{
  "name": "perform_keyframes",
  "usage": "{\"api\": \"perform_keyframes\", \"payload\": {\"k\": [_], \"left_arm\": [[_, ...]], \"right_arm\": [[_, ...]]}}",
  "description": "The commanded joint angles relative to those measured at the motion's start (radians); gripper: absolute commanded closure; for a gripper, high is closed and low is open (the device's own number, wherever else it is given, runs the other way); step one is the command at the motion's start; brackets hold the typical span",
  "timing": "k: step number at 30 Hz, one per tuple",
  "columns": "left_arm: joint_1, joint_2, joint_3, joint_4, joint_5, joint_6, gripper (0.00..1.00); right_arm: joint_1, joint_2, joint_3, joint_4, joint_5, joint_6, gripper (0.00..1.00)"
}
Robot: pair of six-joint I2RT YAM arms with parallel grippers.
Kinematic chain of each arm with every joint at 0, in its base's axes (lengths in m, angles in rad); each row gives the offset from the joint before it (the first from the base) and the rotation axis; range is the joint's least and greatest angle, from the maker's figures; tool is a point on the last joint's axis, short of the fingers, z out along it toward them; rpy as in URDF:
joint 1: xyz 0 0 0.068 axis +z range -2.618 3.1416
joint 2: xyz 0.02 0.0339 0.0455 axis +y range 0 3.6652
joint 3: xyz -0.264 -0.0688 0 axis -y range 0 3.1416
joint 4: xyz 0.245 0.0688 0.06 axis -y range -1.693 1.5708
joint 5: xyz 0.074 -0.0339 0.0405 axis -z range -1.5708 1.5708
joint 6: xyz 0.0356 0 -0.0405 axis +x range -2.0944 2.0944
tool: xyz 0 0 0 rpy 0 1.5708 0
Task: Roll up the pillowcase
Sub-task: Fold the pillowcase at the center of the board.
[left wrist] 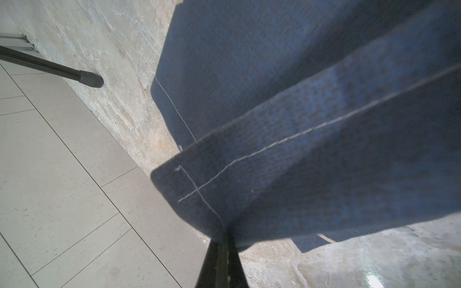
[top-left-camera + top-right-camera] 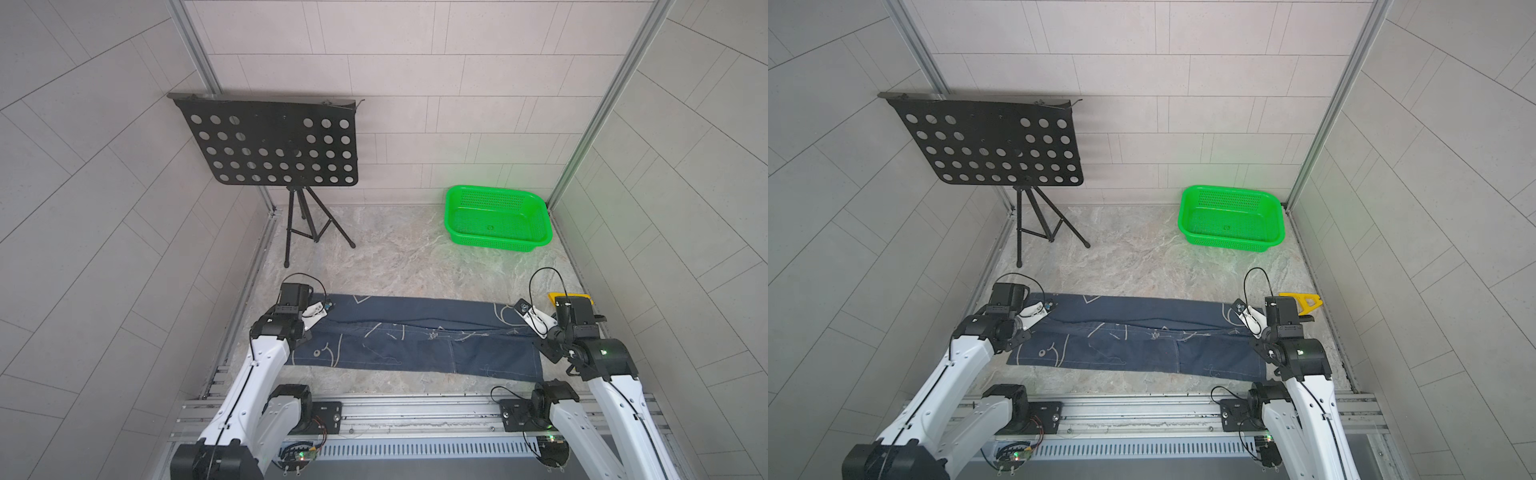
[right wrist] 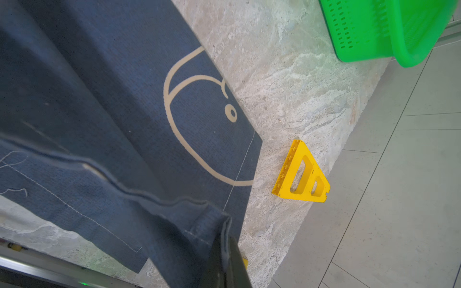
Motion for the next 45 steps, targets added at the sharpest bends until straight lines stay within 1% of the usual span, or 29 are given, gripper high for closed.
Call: {"api": "perform_keyframes", "payload": {"k": [1,4,5,7,9,12,14,17,18,19,22,24,27,29,31,35,36,37,39,41,42,43,45], "left_arm": [[0.009,-0.010,0.008,-0.039,-0.031,0.006,1.00],[0.010,-0.012,-0.018,-0.037,-0.017,-0.004,1.00],[0.010,-0.010,-0.023,-0.041,0.003,-0.007,1.00],[0.008,-0.010,-0.030,-0.056,0.055,-0.009,1.00],[0.008,-0.004,-0.051,-0.048,0.054,-0.014,1.00],[0.005,0.002,-0.068,-0.039,0.046,0.000,0.97],[0.004,0.009,-0.071,-0.030,0.049,-0.002,0.94],[0.004,0.016,-0.064,-0.029,0.043,-0.003,0.94],[0.004,0.016,-0.062,-0.034,0.036,-0.003,0.91],[0.003,0.012,-0.062,-0.040,0.028,-0.003,0.84],[0.003,-0.001,-0.059,-0.061,0.008,-0.005,0.79],[0.007,-0.004,-0.048,-0.073,-0.006,-0.002,0.72],[0.007,-0.004,-0.013,-0.094,-0.028,0.021,0.64],[0.007,-0.003,0.006,-0.110,-0.037,0.034,0.58],[0.012,-0.006,0.035,-0.137,-0.051,0.051,0.53],[0.029,-0.023,0.104,-0.197,-0.083,0.078,0.48],[0.037,-0.027,0.119,-0.205,-0.089,0.081,0.47],[0.044,-0.030,0.134,-0.214,-0.089,0.083,0.46],[0.047,-0.025,0.166,-0.215,-0.087,0.081,0.45],[0.044,-0.020,0.216,-0.228,-0.050,0.076,0.44],[0.039,-0.017,0.245,-0.245,-0.002,0.079,0.44],[0.031,-0.012,0.265,-0.268,0.058,0.088,0.43],[0.003,0.005,0.284,-0.340,0.238,0.141,0.41]], "right_arm": [[0.006,-0.011,0.005,-0.057,0.040,0.017,1.00],[0.019,0.001,-0.044,-0.060,0.026,-0.007,1.00],[0.028,0.005,-0.083,-0.056,0.017,-0.016,1.00],[0.035,0.012,-0.106,-0.051,0.011,-0.029,1.00],[0.042,0.028,-0.120,-0.051,-0.002,-0.056,1.00],[0.053,0.037,-0.128,-0.056,-0.016,-0.076,1.00],[0.059,0.043,-0.134,-0.063,-0.019,-0.093,0.98],[0.068,0.045,-0.132,-0.072,-0.010,-0.103,0.97],[0.071,0.046,-0.135,-0.078,-0.003,-0.112,0.94],[0.077,0.047,-0.134,-0.085,0.009,-0.119,0.90],[0.087,0.048,-0.127,-0.111,0.037,-0.129,0.78],[0.090,0.051,-0.112,-0.129,0.050,-0.141,0.73],[0.090,0.053,-0.066,-0.153,0.068,-0.160,0.61],[0.091,0.056,-0.055,-0.164,0.058,-0.168,0.53],[0.092,0.061,-0.005,-0.189,0.055,-0.183,0.50],[0.097,0.076,0.045,-0.225,0.110,-0.194,0.47],[0.098,0.079,0.058,-0.224,0.128,-0.194,0.40],[0.100,0.081,0.073,-0.223,0.140,-0.199,0.37],[0.106,0.084,0.112,-0.220,0.149,-0.200,0.36],[0.111,0.092,0.145,-0.209,0.145,-0.206,0.36],[0.114,0.098,0.159,-0.201,0.123,-0.213,0.36],[0.120,0.103,0.168,-0.191,0.093,-0.221,0.36],[0.145,0.105,0.154,-0.167,0.012,-0.235,0.36]]}}
